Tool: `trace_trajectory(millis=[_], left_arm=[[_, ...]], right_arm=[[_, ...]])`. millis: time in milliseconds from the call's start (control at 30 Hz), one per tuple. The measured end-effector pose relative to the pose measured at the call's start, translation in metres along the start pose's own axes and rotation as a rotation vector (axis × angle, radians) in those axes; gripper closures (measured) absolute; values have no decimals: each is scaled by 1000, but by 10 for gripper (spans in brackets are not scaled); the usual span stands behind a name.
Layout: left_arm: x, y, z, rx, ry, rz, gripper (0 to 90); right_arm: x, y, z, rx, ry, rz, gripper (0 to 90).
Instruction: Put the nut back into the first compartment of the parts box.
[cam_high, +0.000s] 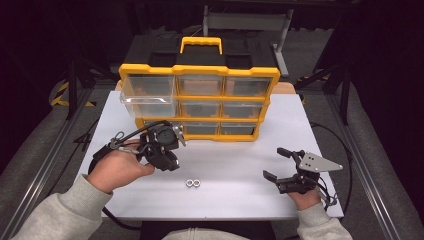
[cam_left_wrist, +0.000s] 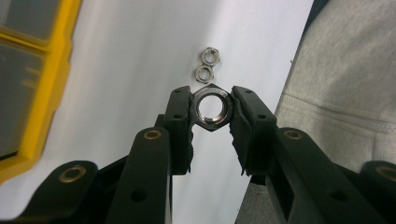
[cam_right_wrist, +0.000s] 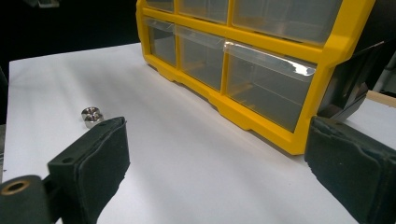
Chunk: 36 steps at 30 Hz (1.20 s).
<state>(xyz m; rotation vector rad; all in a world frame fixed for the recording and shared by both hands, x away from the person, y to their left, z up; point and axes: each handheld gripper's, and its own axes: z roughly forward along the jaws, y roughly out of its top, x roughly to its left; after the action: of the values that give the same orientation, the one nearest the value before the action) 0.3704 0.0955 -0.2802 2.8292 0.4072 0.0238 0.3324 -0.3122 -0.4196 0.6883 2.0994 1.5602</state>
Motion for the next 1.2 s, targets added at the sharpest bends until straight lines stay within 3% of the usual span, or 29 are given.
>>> trace_trajectory(millis=[333, 700, 1133, 1200], left_arm=[[5, 4, -37, -29, 26, -3, 696], [14, 10, -95, -83, 83, -25, 697], [27, 16, -136, -127, 124, -65, 697], [29, 18, -140, -126, 148, -75, 697]], right_arm=[[0, 0, -1, -1, -5, 1, 71], [-1, 0, -1, -5, -1, 3, 71], [-1, 0, -2, -1, -5, -1, 71], [-1, 0, -2, -1, -5, -2, 71]])
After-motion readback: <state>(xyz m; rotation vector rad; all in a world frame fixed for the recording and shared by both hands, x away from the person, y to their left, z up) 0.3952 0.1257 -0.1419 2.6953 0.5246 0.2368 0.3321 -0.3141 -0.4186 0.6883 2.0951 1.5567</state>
